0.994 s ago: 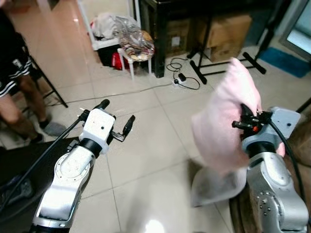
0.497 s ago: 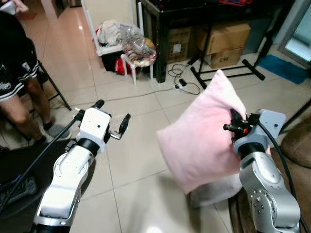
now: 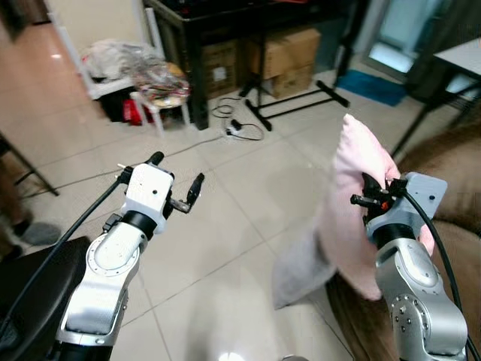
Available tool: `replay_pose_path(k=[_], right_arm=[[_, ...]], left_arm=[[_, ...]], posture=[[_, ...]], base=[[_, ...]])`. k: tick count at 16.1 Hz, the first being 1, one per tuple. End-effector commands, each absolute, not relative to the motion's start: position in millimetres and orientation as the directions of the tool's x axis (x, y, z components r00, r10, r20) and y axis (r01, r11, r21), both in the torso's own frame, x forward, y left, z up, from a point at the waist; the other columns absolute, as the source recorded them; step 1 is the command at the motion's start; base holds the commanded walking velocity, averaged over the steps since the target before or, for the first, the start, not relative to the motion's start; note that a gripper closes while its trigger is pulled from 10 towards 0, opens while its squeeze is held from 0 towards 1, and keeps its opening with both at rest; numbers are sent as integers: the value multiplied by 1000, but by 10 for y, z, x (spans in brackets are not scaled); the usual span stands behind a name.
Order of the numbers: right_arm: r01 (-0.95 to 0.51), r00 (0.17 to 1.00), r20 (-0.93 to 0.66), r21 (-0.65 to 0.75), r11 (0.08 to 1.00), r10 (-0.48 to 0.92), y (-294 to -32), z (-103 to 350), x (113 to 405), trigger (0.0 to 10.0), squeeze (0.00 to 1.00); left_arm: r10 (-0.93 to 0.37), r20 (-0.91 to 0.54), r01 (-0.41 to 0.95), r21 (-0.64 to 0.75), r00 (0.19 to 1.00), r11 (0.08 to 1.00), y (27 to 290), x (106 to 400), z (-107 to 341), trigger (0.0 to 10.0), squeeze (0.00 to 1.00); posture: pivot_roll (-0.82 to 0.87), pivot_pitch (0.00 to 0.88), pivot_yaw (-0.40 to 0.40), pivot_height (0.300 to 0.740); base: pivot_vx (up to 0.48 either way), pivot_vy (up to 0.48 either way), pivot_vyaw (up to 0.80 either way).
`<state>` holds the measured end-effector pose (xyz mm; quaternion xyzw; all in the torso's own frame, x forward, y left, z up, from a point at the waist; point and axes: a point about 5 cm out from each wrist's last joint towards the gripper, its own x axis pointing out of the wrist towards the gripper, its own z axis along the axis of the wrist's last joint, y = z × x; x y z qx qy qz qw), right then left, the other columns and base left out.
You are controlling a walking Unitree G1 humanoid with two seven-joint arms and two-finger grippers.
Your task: Move the pillow to the sofa from floor
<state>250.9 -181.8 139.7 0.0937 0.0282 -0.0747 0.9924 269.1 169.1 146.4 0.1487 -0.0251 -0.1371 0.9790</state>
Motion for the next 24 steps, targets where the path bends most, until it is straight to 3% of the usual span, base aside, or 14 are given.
replay_pose_path(k=[1, 2, 8, 24], right_arm=[[163, 987, -41, 183, 970, -158, -1833, 1442, 2504, 10000, 0], [174, 985, -46, 180, 968, -168, -1845, 1430, 2496, 10000, 0], [193, 981, -56, 172, 966, -186, -1858, 1408, 2489, 10000, 0], [156, 988, -24, 150, 976, -154, -1812, 1504, 2572, 10000, 0]], left_arm=[[-239, -5, 229, 313, 971, 922, 1752, 2708, 1452, 10000, 67], [-236, 2, 223, 319, 972, 921, 1756, 2713, 1459, 10000, 20], [-265, 18, 245, 330, 964, 912, 1742, 2734, 1492, 10000, 43], [-268, 33, 243, 324, 963, 914, 1756, 2724, 1502, 10000, 39]], posture=[[-81, 0, 39, 740], [-81, 0, 39, 740], [-87, 0, 53, 740], [-79, 0, 41, 740]], base=[[0, 0, -800], [0, 0, -800], [0, 0, -800], [307, 0, -800]])
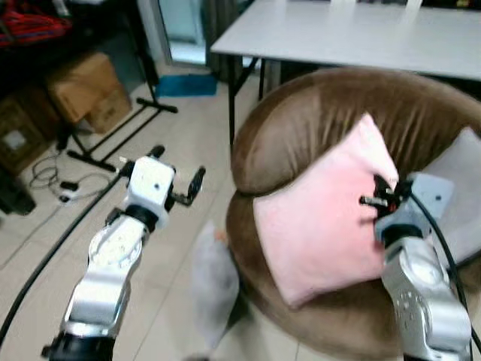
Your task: Move the pillow to the sofa from floor
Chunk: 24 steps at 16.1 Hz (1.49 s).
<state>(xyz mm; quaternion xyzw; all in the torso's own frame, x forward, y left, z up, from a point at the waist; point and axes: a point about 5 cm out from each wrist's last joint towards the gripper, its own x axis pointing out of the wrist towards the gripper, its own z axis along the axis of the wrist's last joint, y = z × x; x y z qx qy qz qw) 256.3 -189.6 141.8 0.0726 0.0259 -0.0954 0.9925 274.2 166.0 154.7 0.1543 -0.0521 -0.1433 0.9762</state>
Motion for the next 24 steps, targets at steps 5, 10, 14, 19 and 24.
replay_pose_path(k=[5, 10, 14, 19, 24], right_arm=[[118, 993, 1, 150, 982, -119, -1784, 1553, 2594, 10000, 0], [8, 1000, 10, 129, 992, -10, -1667, 1661, 2750, 10000, 0], [-79, 995, -57, 104, 991, 85, -1625, 1660, 2962, 10000, 0], [-13, 966, -260, -12, 1000, 9, -1704, 1422, 3456, 10000, 0], [57, 896, -440, -28, 998, -64, -1911, 920, 3606, 10000, 608]], left_arm=[[-277, 26, 254, 324, 961, 911, 1749, 2717, 1488, 10000, 35], [-454, -88, 457, 317, 887, 831, 1664, 2635, 1367, 10000, 27], [-652, -196, 680, 266, 732, 683, 1563, 2579, 1320, 10000, 39], [-766, -302, 823, 212, 568, 527, 1513, 2534, 1254, 10000, 31], [-781, -314, 842, 187, 540, 507, 1490, 2505, 1222, 10000, 35]], posture=[[-78, 0, 38, 740], [-74, 0, 32, 740], [-58, 0, 16, 740], [-63, 0, 25, 740], [-47, 0, 14, 740]], base=[[285, 0, -640], [48, 0, 0], [0, 0, 0], [0, 0, 0], [0, 0, 0]])
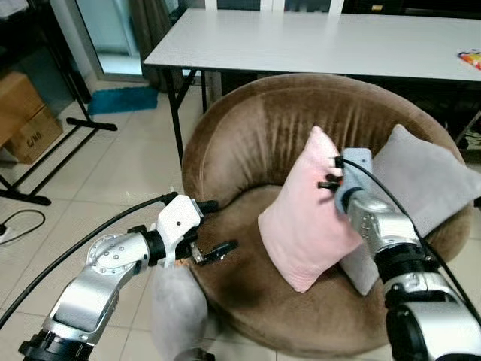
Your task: Move the pillow to the sofa from floor
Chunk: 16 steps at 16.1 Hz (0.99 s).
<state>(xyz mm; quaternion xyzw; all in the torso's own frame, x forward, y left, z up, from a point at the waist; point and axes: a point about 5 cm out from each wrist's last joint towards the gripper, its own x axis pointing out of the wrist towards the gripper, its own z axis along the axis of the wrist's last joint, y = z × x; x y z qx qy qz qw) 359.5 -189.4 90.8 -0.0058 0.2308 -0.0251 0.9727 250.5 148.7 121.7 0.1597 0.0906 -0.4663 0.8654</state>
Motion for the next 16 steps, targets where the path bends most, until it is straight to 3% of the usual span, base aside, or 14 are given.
replay_pose_path(k=[1, 6, 8, 9, 10, 13, 16], right_arm=[[92, 910, -406, 0, 996, -84, -1982, 973, 3652, 10000, 1000], [121, 938, -315, -103, 987, -148, -2236, 1158, 3736, 10000, 1000], [181, 950, -246, -62, 981, -191, -2374, 1222, 3718, 10000, 1000], [221, 947, -228, -43, 974, -225, -2413, 1233, 3708, 10000, 839], [238, 951, -187, -55, 970, -244, -2474, 1242, 3663, 10000, 0], [171, 981, -89, -20, 985, -172, -2404, 1303, 3550, 10000, 0], [15, 997, -72, 40, 999, -12, -1979, 1286, 3035, 10000, 0]], left_arm=[[-779, -315, 840, 178, 542, 513, 1507, 2482, 1222, 10000, 31], [-754, -284, 805, 169, 593, 569, 1552, 2463, 1219, 10000, 31], [-689, -233, 727, 201, 686, 656, 1595, 2515, 1246, 10000, 24], [-670, -226, 707, 206, 707, 677, 1605, 2525, 1246, 10000, 24], [-604, -216, 641, 227, 767, 733, 1640, 2545, 1230, 10000, 0], [-518, -192, 552, 241, 833, 798, 1695, 2536, 1224, 10000, 0], [-410, -157, 438, 248, 898, 864, 1763, 2497, 1237, 10000, 0]], posture=[[-47, 0, 14, 740], [-35, 0, 2, 740], [-45, 0, 10, 740], [-51, 0, 16, 740], [-58, 0, 23, 740], [-55, 0, 18, 740], [-52, 0, 2, 740]], base=[[0, 0, 0], [0, 0, 0], [0, 0, 0], [0, 0, 0], [0, 0, 0], [0, 0, 0], [-84, 0, 0]])
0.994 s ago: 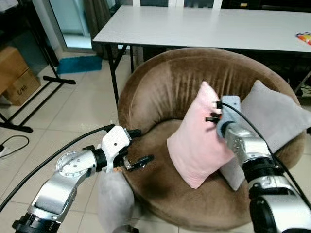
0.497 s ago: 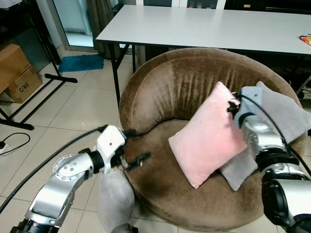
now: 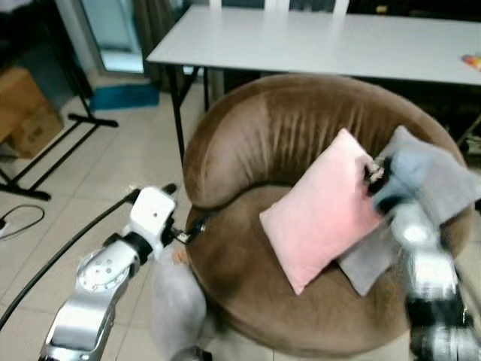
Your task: Move the pillow to the sofa from floor
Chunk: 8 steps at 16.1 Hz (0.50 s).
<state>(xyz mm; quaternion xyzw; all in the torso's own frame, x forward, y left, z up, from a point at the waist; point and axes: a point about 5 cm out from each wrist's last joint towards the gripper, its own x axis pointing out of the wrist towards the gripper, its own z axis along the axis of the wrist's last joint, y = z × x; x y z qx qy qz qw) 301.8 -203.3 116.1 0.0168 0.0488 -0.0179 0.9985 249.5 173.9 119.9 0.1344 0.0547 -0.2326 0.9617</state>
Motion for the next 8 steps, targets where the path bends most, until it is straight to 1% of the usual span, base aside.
replay_pose_path(k=[1, 2, 3, 4, 5, 6, 7, 8], right_arm=[[12, 996, -84, 85, 996, -5, -1903, 1261, 2930, 10000, 0], [11, 996, -86, 97, 995, -3, -1884, 1259, 2893, 10000, 0], [8, 998, -68, 105, 994, 0, -1782, 1229, 2737, 10000, 0], [-1, 998, -68, 115, 993, 9, -1743, 1202, 2691, 10000, 0], [7, 995, -101, 115, 993, 5, -1703, 1170, 2604, 10000, 0], [21, 992, -124, 117, 993, -6, -1695, 1181, 2555, 10000, 0], [6, 991, -136, 121, 993, 11, -1685, 1198, 2536, 10000, 0], [-3, 990, -139, 111, 994, 19, -1687, 1204, 2533, 10000, 0]], left_arm=[[-396, -148, 422, 257, 906, 869, 1770, 2500, 1245, 10000, 0], [-392, -145, 417, 261, 908, 871, 1771, 2497, 1245, 10000, 0], [-369, -128, 390, 271, 921, 880, 1769, 2506, 1255, 10000, 0], [-364, -124, 384, 269, 923, 883, 1763, 2508, 1256, 10000, 0], [-361, -121, 380, 263, 925, 887, 1741, 2500, 1254, 10000, 0], [-358, -121, 377, 262, 926, 888, 1733, 2494, 1253, 10000, 0], [-347, -114, 365, 265, 931, 893, 1737, 2497, 1258, 10000, 0], [-337, -111, 355, 266, 935, 896, 1744, 2502, 1260, 10000, 0]], posture=[[-52, 0, 2, 740], [-50, 0, -5, 740], [-52, 0, -6, 740], [-52, 0, -6, 740], [-55, 0, -4, 740], [-55, 0, -4, 740], [-60, 0, 2, 740], [-59, 0, 2, 740]], base=[[-296, 0, 0], [-296, 0, 0], [-300, 0, 0], [-300, 0, 0], [-296, 0, 0], [-262, 0, 0], [-240, 0, 0], [0, 0, 0]])
